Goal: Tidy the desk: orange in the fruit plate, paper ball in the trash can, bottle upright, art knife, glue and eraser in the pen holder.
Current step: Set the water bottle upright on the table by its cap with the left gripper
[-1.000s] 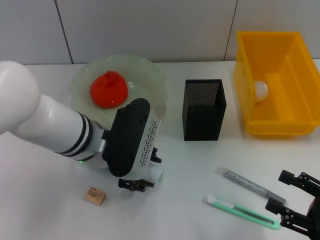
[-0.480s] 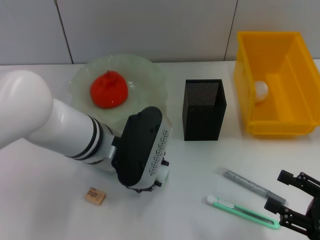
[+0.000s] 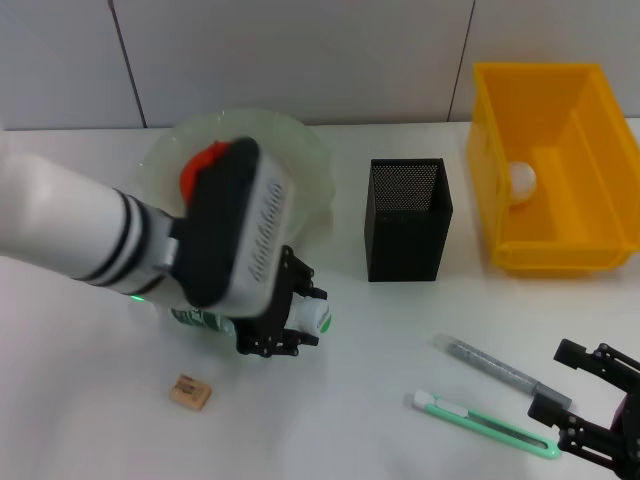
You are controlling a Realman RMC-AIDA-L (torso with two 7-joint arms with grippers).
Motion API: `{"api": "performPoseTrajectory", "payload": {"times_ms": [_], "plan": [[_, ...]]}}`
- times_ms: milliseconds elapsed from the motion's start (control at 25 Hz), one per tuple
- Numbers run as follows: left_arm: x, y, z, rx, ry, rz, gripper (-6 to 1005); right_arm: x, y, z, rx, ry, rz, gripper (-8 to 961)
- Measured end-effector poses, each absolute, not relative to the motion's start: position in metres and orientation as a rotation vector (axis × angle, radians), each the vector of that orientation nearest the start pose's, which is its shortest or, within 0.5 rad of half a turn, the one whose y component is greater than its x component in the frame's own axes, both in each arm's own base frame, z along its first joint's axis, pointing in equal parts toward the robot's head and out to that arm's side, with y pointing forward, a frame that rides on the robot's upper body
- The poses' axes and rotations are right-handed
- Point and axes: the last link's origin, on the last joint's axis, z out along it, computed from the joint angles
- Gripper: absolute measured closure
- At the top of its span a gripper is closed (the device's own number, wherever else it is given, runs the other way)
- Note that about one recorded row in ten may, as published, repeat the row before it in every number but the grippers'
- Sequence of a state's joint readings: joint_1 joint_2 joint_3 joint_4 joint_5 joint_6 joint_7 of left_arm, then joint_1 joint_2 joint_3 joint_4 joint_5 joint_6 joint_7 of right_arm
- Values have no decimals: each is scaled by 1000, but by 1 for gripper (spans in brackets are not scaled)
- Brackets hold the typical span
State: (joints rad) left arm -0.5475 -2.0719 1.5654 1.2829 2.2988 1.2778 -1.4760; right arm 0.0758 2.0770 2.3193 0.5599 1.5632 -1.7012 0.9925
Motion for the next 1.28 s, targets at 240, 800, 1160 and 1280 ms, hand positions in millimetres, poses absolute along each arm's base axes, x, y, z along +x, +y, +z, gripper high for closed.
{"api": "performPoseTrajectory", "payload": {"times_ms": [240, 800, 1160, 1280], "plan": [[-161, 346, -19, -2903, 482, 171, 556, 333, 199, 6, -2396, 599, 981, 177], [-184, 346, 19, -2842, 179, -82, 555, 327, 206, 6, -2409, 595, 1007, 177], [-197, 345, 36, -2776, 47, -219, 555, 326, 208, 6, -2414, 592, 1012, 177], [-202, 346, 41, -2755, 4, -240, 555, 326, 208, 6, -2414, 593, 1013, 176]]}}
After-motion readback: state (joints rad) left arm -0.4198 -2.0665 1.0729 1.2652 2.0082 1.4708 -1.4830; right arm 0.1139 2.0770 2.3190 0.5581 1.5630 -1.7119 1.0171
